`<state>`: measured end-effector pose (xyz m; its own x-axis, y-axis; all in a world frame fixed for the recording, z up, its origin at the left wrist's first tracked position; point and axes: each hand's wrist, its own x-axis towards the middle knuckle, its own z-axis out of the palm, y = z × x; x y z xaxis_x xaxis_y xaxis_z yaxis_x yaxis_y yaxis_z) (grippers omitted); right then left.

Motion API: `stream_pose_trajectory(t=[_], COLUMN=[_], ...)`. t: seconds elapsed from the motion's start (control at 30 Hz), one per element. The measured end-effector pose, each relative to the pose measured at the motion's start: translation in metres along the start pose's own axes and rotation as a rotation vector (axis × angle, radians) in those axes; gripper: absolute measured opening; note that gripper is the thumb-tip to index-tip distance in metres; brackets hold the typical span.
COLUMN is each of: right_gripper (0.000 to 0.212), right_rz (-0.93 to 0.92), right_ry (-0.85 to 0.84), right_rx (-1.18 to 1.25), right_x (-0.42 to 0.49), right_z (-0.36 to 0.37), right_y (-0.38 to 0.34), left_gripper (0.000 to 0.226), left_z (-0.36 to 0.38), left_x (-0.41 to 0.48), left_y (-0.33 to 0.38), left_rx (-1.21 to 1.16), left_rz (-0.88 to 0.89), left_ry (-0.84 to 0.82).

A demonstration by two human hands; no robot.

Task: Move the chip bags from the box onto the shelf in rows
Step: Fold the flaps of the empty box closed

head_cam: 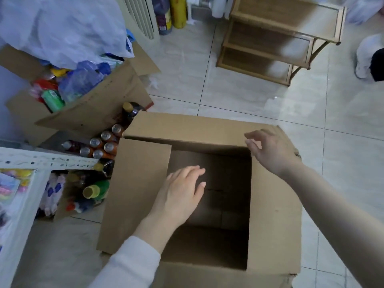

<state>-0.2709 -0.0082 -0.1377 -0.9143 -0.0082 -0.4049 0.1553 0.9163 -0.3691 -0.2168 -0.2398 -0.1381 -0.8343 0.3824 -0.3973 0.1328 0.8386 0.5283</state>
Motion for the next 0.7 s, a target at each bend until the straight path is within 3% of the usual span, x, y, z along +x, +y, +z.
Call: stream_pose_trajectory(t=[0.13,0.3,0.47,0.7], right_gripper=[0.040,0.046,0.050,0.048], right_rz=[-0.015,0.039,0.069,0.041], right_ry=[-0.051,-0.195,-0.282,-0.152], right_rx=[-0.171,-0.068,-0.045,-0.087], right_x=[0.071,0.146,0.164,0.161], right_z=[0.024,0.072,0.089,0.065], right_y=[-0.006,0.002,0.005,-0.003], left_gripper=[0.044,0.038,0.031,0.040], left_z=[0.001,0.010,0.019,0.015], left_x=[0.028,0.049,0.047,0.041], left_y=[-0.017,-0.023,-0.031,-0.030], left_rx=[0.165,0.235,0.268,0.306], left_rz=[0.062,0.091,0.155,0.102], left_ry=[-0.008,-0.030,0.057,0.066])
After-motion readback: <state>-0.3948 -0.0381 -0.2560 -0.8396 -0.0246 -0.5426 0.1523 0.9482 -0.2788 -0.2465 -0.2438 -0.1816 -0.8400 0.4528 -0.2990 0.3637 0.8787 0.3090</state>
